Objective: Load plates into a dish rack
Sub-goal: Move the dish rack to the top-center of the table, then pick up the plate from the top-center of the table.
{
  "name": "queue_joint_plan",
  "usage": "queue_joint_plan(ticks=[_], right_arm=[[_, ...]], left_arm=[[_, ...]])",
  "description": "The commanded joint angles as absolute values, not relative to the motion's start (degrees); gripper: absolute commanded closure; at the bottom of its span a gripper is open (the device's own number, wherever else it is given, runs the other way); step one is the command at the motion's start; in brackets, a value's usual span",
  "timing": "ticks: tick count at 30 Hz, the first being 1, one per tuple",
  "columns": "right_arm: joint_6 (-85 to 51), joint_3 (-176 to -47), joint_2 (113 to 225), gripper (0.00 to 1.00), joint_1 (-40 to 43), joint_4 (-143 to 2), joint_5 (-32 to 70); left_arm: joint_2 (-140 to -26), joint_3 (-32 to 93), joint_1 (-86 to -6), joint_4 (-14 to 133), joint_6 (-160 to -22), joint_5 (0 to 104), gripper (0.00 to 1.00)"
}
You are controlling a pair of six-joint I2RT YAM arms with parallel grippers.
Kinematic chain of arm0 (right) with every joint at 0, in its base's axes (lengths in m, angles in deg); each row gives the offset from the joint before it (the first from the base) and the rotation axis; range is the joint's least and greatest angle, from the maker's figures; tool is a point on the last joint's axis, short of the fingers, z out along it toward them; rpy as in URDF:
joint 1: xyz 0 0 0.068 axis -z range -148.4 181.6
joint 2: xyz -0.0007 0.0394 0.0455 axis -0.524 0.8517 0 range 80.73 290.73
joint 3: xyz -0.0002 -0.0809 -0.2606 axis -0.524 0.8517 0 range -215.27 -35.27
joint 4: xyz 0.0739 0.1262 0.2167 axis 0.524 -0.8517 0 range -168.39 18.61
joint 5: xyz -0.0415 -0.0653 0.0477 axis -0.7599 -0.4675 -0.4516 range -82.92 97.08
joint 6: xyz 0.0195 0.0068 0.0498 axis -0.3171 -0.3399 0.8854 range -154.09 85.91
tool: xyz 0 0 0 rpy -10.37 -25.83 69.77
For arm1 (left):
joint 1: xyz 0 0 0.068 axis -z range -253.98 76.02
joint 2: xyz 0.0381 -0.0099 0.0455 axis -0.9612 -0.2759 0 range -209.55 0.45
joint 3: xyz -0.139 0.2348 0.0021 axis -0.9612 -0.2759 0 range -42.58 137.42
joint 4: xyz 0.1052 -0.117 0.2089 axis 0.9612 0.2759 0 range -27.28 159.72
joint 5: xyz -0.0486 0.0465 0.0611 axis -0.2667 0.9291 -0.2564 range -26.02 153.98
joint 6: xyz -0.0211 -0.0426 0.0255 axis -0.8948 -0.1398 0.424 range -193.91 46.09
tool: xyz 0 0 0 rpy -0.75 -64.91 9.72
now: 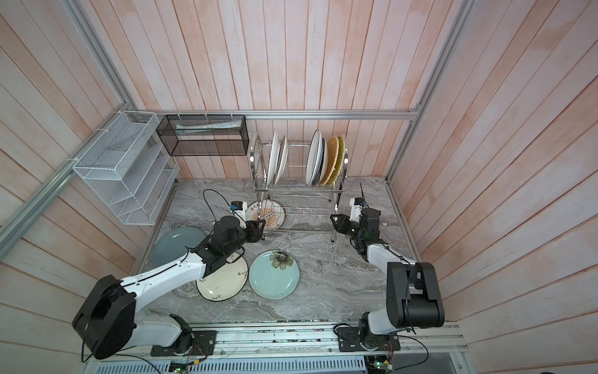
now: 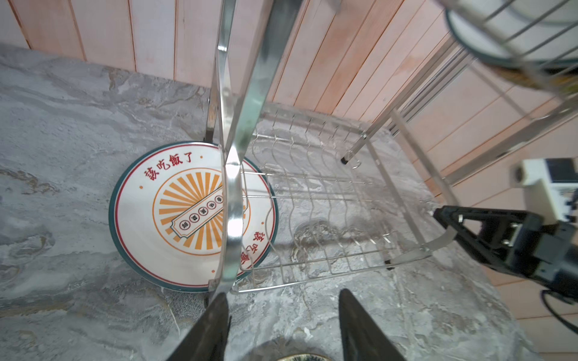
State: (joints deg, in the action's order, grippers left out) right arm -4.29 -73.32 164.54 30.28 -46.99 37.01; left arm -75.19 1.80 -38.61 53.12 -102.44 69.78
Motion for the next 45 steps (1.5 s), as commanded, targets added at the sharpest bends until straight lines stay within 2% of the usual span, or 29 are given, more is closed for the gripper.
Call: queue_joint_plan(ticks=[1,6,10,15,22,33,45], right_arm=[[-0.87,-72.08,162.08,0.55,30.65,-47.04,37.73],[-0.62,-71.51,159.81,0.46,30.67,-47.58,38.19],[-0.18,-71.29,157.01,0.37,30.67,-48.88,38.8],[0.09,-69.35,150.5,0.22,30.66,-51.22,38.58],[0.84,-66.58,138.8,0.09,30.57,-56.56,40.19],[0.76,-66.35,127.18,0.05,30.5,-63.42,44.51],[3.34,-65.51,124.62,0.03,30.42,-63.83,46.99]], left_arm=[[-68.8,2.2,-38.84,60.41,-101.99,69.27,0.42],[-58.67,-1.79,-41.12,66.38,-105.53,67.16,0.4],[-55.77,-6.0,-49.71,67.03,-110.92,56.7,0.4],[-67.06,-3.68,-56.46,64.5,-110.96,44.62,0.41],[-88.14,4.89,-61.09,58.56,-113.25,38.94,0.48],[-105.57,17.65,-62.86,60.96,-111.61,40.48,0.49],[-111.88,21.45,-62.9,61.68,-110.39,42.2,0.54]])
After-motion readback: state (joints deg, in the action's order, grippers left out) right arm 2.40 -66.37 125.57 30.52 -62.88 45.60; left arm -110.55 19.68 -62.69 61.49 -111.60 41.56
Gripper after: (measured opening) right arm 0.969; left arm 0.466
